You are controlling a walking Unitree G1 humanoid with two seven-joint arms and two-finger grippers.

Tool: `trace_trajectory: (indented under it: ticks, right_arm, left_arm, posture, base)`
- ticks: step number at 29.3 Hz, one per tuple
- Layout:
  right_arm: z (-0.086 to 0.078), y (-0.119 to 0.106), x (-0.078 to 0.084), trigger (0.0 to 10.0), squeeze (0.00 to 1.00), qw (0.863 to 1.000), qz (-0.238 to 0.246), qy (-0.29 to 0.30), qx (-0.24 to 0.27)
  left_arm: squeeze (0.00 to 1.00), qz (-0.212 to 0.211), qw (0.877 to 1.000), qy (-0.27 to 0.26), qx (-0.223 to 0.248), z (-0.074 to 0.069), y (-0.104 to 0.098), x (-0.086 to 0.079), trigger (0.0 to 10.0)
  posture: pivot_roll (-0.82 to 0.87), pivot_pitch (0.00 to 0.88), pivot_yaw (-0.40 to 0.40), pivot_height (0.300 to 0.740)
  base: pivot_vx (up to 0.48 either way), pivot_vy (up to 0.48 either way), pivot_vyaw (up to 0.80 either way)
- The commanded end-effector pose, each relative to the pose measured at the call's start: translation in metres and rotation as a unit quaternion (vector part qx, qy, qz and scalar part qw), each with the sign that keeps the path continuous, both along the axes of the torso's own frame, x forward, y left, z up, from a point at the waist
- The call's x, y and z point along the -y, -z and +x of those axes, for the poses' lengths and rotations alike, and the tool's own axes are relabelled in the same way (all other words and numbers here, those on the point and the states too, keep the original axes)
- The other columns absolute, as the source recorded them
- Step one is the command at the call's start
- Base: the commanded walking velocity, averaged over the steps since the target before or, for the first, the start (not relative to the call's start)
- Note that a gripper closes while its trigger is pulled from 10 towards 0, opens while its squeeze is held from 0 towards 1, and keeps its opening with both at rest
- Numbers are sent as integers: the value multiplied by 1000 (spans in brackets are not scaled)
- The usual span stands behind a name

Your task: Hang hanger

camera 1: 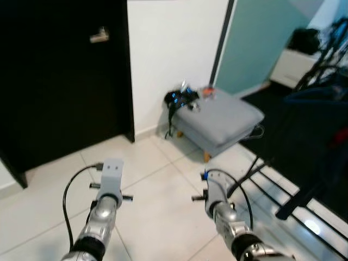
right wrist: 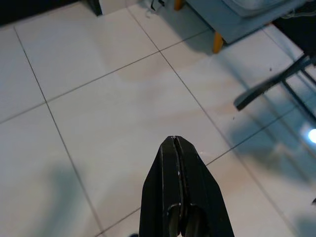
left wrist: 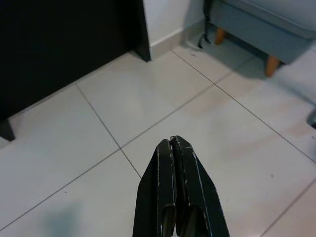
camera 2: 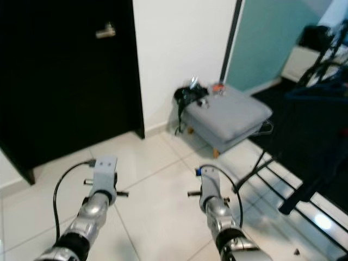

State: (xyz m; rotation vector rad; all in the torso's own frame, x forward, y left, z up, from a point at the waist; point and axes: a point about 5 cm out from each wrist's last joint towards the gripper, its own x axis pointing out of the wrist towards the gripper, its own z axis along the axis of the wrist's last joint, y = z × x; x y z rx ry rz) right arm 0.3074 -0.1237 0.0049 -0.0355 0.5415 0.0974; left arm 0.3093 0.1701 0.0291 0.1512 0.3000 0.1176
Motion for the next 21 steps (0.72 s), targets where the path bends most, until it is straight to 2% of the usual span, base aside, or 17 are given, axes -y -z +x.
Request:
trace_trajectory:
  ticks: [1, 21]
  right_arm:
    - [-4, 5, 3, 10000, 0, 1000, 2, 5, -13]
    - [-2, 3, 1, 10000, 0, 1000, 8, 7, -15]
  left_arm:
    - [0, -1, 1000, 4, -1, 0, 0, 1, 10000]
    - [0, -3, 1000, 6, -2, 2, -1, 1, 10000]
  posture:
    - [42, 15, -45, 740]
    - [42, 0, -43, 740]
  base:
    - [0, 0, -800]
    - [0, 0, -800]
